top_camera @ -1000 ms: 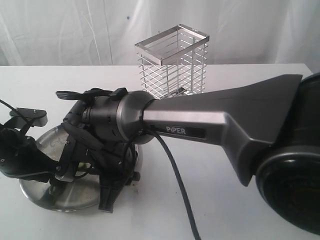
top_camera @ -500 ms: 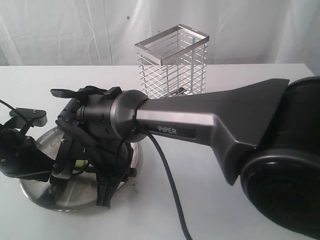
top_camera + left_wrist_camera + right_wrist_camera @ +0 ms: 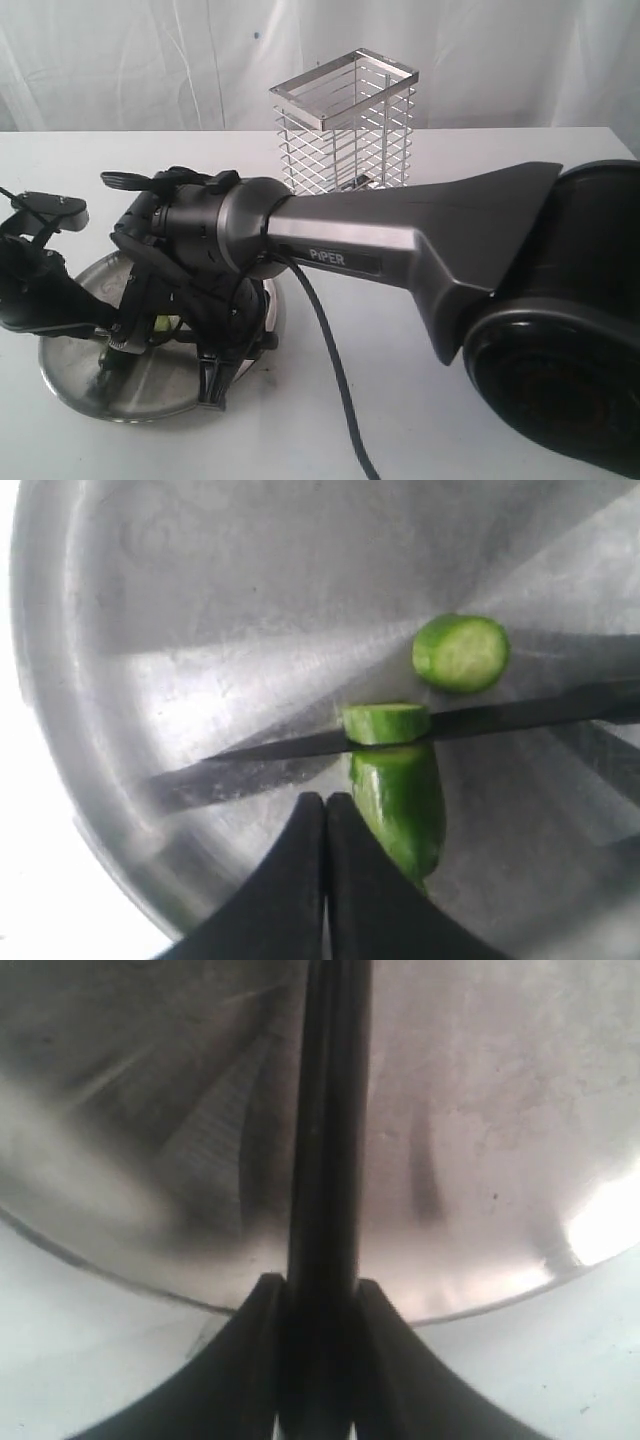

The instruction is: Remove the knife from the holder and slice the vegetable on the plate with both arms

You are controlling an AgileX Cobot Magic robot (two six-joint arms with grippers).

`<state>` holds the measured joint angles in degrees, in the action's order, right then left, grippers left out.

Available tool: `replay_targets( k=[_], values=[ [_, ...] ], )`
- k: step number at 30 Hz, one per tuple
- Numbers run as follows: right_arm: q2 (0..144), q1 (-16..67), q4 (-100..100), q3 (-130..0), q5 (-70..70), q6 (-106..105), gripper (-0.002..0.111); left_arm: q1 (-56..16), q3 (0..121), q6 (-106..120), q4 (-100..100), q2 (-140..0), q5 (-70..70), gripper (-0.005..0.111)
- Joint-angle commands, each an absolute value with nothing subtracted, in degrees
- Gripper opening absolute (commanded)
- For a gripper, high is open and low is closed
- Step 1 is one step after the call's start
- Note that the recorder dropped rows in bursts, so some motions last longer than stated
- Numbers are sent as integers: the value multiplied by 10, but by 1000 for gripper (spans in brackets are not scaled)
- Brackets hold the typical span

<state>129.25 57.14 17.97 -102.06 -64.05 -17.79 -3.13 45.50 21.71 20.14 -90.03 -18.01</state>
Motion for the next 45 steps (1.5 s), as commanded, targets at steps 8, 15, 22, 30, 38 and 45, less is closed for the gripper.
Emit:
replay_targets(
  k=[8,15,22,30,38,45],
  values=[
    [1298,573,145,-1022,-605,-183,0,-35,460,216,231,-880,-215,0],
    [1298,573,141,-1022,-591,-184,0,-35,460,216,231,-880,-212,0],
    [1298,573,134,-1022,-590,-184,0,-25,467,215,229,-880,-207,0],
    [1298,573,134,-1022,-592,-184,0,22,486,213,231,-846,-225,0],
    [1298,573,135,-1022,-593,-184,0,27,486,219,227,-853,-245,0],
    [1298,573,135,-1022,-598,-184,0,27,486,230,240,-890,-250,0]
  ],
)
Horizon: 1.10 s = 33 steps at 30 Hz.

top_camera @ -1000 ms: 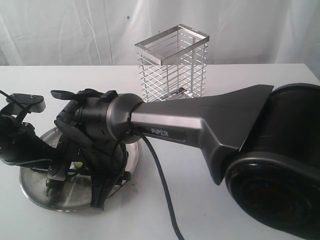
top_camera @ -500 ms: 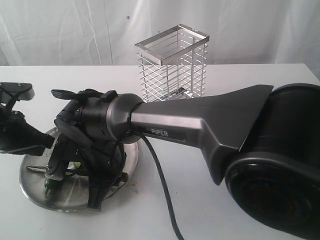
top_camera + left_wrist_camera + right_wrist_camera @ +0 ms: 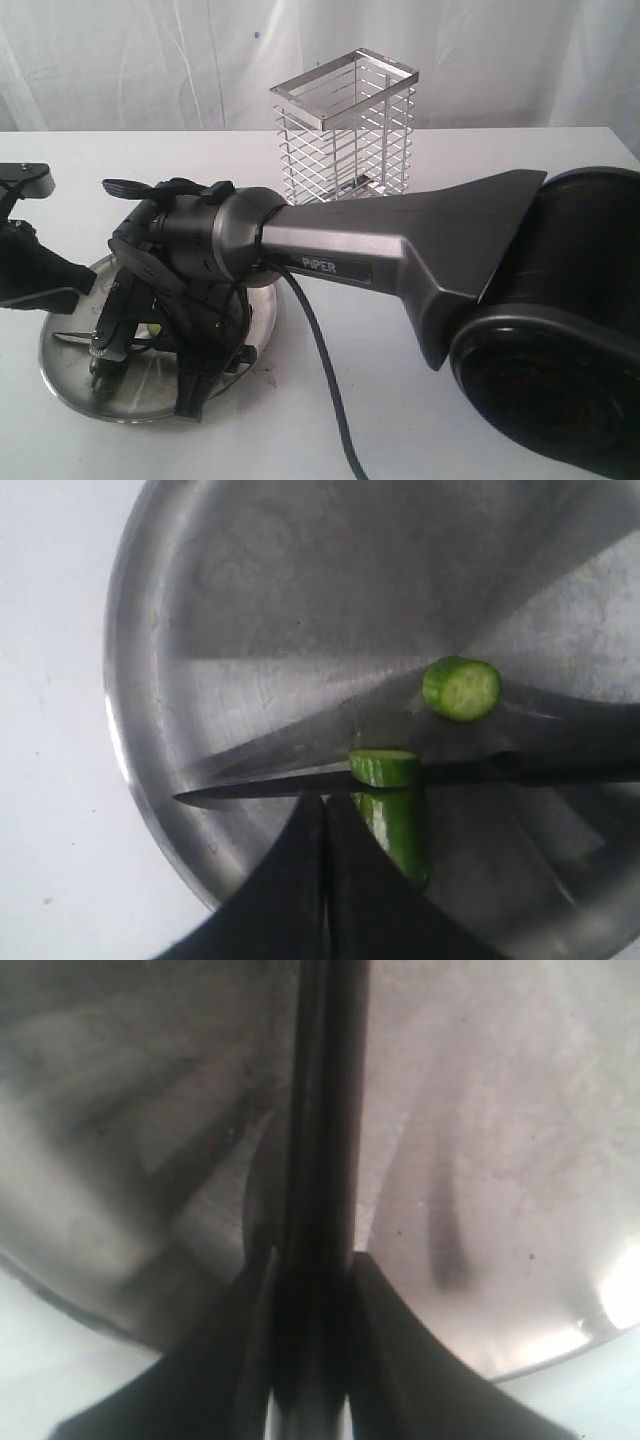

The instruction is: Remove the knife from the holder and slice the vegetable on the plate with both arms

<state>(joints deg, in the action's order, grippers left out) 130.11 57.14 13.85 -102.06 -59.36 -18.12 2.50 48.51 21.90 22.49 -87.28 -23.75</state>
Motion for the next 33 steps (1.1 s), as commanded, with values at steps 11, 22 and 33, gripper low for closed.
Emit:
replay_targets(
  k=[11,22,33],
  values=[
    [1298,573,135,-1022,-599,-184,0,27,486,300,313,-943,-231,0],
    [1298,573,135,-1022,-609,-184,0,27,487,304,313,-1006,-211,0],
    [1290,573,139,-1022,-631,-182,0,27,488,303,312,-925,-206,0]
  ],
)
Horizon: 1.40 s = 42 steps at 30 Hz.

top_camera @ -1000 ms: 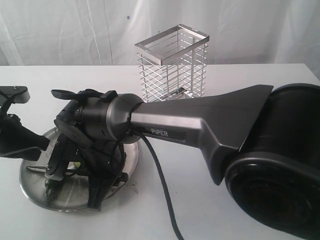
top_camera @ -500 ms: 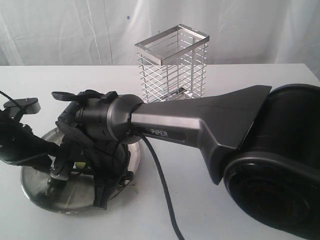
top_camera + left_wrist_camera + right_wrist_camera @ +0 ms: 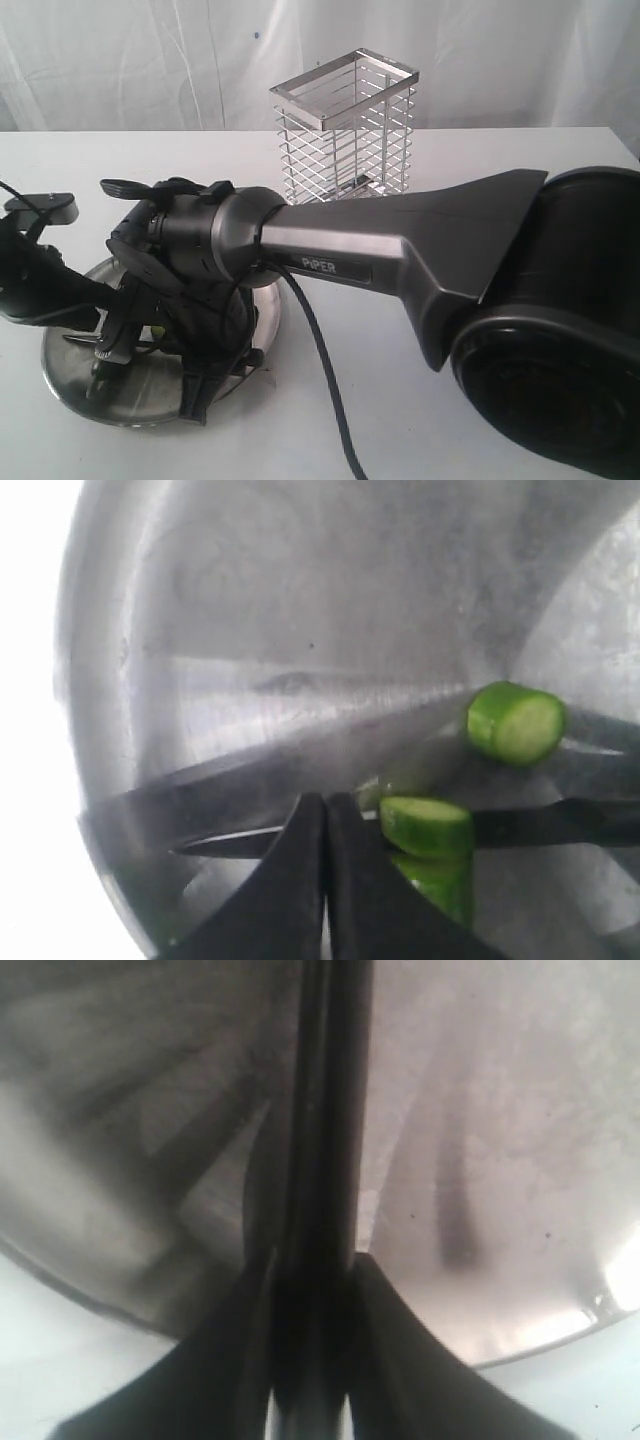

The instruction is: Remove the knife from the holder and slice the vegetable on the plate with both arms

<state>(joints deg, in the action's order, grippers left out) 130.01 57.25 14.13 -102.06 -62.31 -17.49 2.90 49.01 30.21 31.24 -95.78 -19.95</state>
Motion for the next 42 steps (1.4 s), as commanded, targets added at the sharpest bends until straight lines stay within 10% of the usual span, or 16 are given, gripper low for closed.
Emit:
replay_targets(
  k=[1,16,42],
  values=[
    [1290,573,139,-1022,-631,-182,0,29,488,303,312,-917,-206,0],
    [1290,573,139,-1022,-628,-182,0,140,496,479,501,-947,-364,0],
    [1265,572,152,-1021,-686,-164,0,89,501,436,447,-953,-310,0]
  ],
)
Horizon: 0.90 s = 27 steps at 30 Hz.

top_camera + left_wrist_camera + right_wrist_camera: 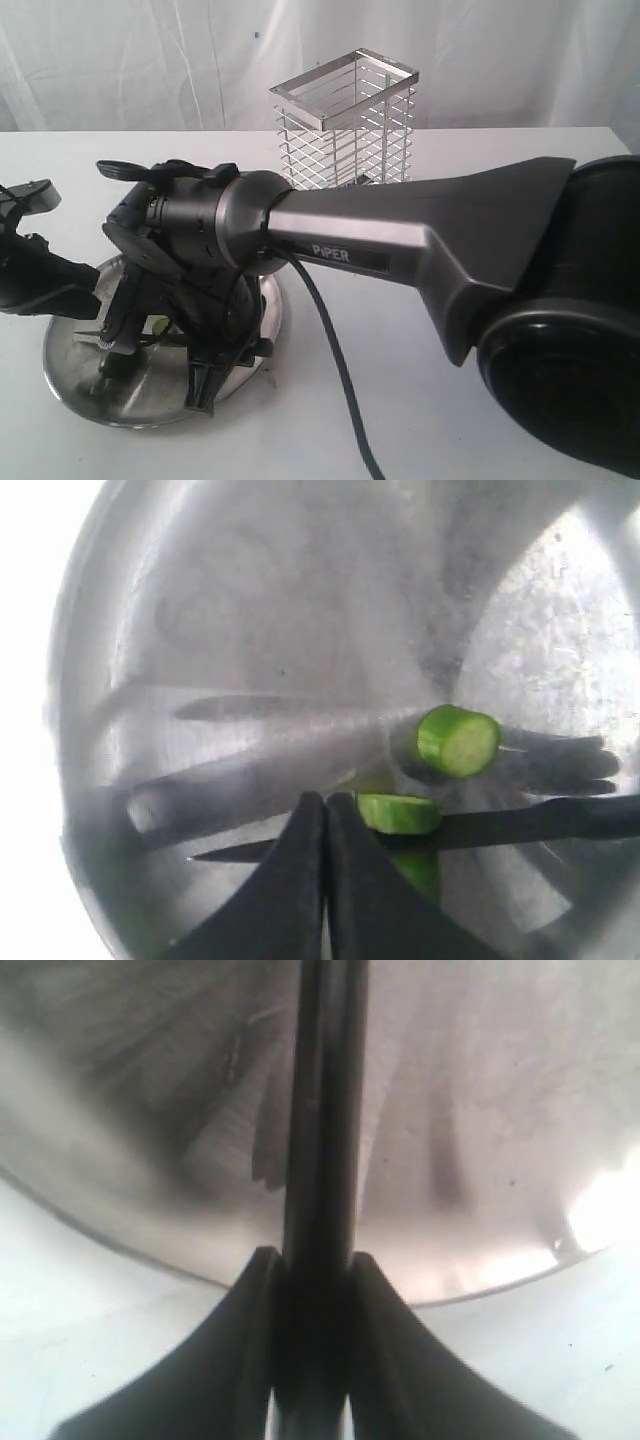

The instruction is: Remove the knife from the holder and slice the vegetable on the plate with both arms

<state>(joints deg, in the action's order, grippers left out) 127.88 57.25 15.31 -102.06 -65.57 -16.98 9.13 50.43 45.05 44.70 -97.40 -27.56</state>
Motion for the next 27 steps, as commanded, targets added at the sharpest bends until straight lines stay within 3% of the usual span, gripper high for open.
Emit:
replay_targets(
  k=[1,27],
  values=[
    [1265,571,152,-1019,-693,-164,0,89,500,436,445,-953,-317,0],
    [1267,570,240,-975,-700,-142,0,89,487,435,449,-953,-312,0]
  ],
)
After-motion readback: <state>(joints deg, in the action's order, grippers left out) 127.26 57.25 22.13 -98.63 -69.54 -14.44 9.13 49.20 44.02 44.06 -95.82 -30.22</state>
